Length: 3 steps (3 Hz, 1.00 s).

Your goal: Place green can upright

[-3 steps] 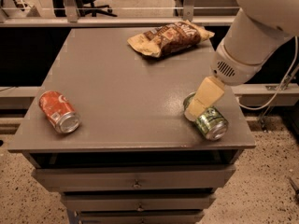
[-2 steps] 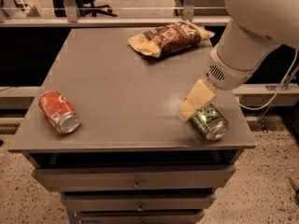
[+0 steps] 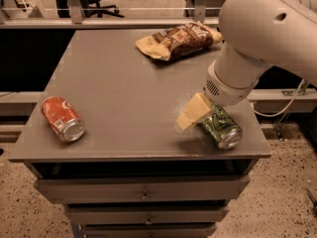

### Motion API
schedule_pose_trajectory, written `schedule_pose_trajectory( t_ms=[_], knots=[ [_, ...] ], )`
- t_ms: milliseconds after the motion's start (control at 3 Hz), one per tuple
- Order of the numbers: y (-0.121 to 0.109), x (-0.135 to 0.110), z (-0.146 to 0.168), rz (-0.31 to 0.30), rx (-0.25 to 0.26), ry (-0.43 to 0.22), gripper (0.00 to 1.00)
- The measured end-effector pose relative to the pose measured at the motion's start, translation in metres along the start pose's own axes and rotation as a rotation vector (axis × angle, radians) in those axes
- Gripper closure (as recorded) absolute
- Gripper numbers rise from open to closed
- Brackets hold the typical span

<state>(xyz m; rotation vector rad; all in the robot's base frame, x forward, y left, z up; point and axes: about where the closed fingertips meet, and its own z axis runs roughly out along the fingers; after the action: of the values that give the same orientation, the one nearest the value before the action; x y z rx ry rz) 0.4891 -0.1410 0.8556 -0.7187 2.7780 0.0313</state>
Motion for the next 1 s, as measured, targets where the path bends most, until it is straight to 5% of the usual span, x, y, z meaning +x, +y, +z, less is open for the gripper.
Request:
schedule_pose_trajectory(
  t_ms=[1000],
  knots=[
    [0.0017,-0.0045,0.0105,0.053,0.039,-0.046,0.65]
  ],
)
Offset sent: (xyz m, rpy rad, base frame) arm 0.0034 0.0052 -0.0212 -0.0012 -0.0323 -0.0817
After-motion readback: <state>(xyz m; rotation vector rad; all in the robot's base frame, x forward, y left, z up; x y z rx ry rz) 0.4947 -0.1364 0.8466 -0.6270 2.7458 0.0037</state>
